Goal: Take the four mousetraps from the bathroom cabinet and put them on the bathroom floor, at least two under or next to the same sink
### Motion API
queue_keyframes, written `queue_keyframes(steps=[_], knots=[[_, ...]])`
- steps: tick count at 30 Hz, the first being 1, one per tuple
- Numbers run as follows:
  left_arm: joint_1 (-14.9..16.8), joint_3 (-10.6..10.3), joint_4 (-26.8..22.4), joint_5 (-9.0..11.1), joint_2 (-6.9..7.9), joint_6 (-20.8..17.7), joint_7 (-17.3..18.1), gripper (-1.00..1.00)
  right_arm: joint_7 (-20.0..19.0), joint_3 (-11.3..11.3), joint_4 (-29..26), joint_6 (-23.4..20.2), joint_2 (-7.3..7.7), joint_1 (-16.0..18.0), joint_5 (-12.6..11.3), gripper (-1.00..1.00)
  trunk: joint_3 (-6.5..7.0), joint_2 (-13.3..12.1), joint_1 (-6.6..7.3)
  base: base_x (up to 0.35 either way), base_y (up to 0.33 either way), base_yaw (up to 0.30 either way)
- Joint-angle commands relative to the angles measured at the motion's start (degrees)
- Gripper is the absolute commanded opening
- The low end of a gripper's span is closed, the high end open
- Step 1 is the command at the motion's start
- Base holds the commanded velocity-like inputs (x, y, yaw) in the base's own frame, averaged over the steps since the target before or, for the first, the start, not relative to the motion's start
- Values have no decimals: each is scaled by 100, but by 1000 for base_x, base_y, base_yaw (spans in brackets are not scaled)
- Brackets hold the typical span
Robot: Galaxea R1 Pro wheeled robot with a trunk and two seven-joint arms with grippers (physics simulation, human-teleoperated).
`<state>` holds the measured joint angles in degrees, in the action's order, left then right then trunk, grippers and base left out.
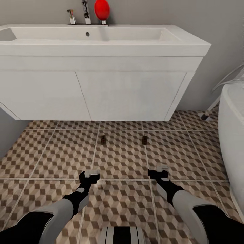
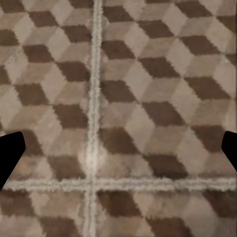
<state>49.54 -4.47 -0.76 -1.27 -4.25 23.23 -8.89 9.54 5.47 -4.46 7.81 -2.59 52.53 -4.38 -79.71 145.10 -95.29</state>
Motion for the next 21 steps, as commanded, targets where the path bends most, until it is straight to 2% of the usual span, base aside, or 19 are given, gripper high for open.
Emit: queue_keyframes(steps=[1,21], knots=[[3,-45,7,-14,0,-8,-49,100,22,48,7,17,-1,3,-43,100,19,0,3,0,0,0],[3,-43,14,-3,5,-98,-24,100,31,51,6,-51,-7,1,-30,100,462,-27,55,0,0,0]])
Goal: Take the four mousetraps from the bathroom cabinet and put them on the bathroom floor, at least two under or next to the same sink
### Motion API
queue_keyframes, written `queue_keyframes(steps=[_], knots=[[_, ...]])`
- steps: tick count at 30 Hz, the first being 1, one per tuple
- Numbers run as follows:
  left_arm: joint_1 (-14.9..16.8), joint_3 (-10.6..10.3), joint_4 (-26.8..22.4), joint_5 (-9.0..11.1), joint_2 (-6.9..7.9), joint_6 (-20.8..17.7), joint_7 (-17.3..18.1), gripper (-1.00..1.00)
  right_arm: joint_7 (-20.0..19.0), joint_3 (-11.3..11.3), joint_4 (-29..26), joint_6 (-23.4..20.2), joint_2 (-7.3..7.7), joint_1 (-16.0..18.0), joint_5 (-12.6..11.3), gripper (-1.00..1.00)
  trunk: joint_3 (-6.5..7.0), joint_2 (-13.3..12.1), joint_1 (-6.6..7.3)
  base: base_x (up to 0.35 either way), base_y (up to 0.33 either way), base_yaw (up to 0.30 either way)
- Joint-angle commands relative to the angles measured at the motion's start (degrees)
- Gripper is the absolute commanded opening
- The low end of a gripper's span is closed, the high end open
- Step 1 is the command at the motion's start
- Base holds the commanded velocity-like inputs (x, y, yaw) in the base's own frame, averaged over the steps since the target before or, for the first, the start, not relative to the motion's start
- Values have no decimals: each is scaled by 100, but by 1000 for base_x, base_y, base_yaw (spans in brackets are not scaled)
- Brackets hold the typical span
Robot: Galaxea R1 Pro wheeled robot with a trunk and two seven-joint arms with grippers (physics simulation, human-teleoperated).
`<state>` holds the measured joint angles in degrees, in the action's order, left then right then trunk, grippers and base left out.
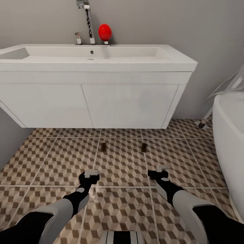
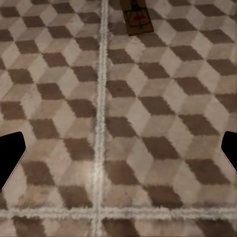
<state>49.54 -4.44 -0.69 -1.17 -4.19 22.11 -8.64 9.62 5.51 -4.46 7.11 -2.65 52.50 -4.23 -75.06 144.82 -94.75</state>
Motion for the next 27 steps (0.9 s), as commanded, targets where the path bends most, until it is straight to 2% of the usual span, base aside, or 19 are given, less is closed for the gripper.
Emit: queue_keyframes(steps=[1,18,27], knots=[[3,-44,7,-14,0,14,-47,100,21,47,7,15,-6,4,-45,100,19,0,3,0,0,0],[-4,-41,40,9,4,33,-41,100,36,63,19,-7,-61,-4,-54,100,396,-23,47,0,0,0],[-20,-42,42,129,0,42,-41,100,28,58,23,22,-61,-5,-82,100,595,-35,70,0,0,0]])
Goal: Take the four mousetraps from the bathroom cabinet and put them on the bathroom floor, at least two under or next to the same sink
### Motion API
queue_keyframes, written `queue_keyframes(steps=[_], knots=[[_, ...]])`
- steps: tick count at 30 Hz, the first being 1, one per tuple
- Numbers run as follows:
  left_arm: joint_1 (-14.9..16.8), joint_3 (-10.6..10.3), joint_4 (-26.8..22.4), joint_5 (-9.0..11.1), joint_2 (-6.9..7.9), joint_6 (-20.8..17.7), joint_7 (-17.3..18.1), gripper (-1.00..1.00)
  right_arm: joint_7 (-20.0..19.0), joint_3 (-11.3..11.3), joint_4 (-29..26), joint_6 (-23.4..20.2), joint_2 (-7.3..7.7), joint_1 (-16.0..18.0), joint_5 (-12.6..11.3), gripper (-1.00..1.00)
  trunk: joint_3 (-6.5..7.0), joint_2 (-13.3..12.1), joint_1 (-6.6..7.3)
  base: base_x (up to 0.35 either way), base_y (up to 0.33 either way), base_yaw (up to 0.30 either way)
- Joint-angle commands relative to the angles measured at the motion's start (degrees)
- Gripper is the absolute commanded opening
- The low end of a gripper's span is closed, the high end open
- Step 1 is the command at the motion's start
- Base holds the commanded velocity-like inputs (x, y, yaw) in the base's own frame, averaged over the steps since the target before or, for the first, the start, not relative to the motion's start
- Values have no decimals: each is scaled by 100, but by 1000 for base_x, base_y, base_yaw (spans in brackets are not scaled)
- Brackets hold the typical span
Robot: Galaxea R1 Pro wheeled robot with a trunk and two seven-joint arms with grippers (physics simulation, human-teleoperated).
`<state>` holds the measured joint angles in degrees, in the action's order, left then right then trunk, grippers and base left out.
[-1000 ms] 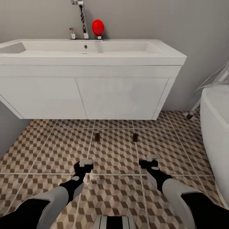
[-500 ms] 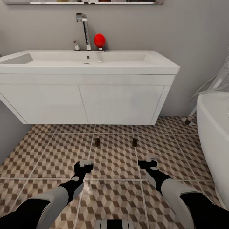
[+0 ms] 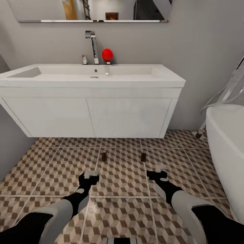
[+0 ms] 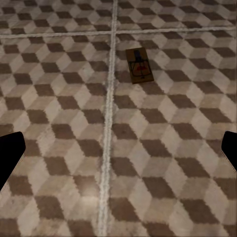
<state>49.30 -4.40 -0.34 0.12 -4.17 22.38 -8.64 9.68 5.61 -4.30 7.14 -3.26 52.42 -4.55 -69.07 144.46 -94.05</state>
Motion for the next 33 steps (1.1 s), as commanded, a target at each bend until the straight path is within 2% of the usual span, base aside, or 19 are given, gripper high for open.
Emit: queue_keyframes(steps=[1,17,33], knots=[[3,-45,7,14,-2,15,-42,100,18,47,7,19,2,4,-54,100,18,0,3,0,0,0],[0,-43,7,82,3,-4,-18,100,21,46,207,18,19,4,-75,100,373,-21,45,0,0,0],[-24,-43,7,378,-55,-5,-10,100,45,45,379,20,44,5,-44,100,727,-43,86,0,0,0]])
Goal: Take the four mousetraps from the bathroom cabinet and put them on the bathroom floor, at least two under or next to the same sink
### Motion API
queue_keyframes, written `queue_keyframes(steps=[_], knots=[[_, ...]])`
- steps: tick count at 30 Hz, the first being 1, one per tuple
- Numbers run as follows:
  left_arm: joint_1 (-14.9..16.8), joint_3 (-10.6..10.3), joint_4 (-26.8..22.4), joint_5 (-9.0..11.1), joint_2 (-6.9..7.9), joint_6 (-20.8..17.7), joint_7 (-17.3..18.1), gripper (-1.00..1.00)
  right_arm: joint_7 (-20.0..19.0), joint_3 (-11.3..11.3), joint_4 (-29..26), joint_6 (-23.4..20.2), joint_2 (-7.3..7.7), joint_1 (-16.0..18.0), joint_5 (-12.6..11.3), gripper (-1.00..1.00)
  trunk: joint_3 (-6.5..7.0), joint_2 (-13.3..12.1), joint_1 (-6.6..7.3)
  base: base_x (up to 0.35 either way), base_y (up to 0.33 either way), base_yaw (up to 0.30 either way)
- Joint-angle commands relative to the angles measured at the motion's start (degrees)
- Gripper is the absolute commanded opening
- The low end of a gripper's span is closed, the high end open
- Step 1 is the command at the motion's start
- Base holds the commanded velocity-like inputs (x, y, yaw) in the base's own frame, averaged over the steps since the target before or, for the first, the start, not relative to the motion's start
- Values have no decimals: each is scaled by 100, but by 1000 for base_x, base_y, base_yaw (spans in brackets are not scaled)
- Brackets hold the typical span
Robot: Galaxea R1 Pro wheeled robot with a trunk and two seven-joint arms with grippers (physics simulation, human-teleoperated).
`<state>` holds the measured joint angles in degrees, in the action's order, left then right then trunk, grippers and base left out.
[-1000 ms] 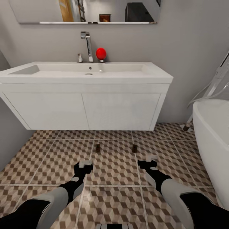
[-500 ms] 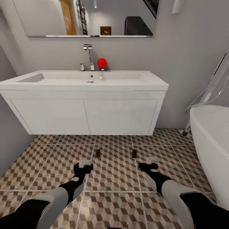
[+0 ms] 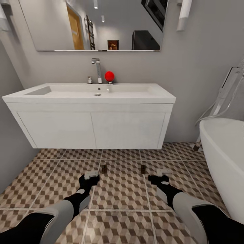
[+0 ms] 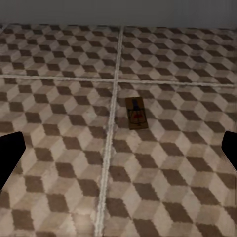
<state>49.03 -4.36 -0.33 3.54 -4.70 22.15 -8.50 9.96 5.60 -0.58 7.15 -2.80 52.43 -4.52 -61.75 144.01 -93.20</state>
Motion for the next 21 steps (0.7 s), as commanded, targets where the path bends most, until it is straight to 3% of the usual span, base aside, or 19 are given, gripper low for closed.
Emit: queue_keyframes(steps=[1,21], knots=[[4,-47,6,37,-2,18,-24,100,17,47,7,19,-2,4,-48,100,18,0,3,0,0,0],[-16,-46,6,89,16,5,-15,100,24,47,25,17,-27,2,-32,100,461,-27,55,0,0,0]])
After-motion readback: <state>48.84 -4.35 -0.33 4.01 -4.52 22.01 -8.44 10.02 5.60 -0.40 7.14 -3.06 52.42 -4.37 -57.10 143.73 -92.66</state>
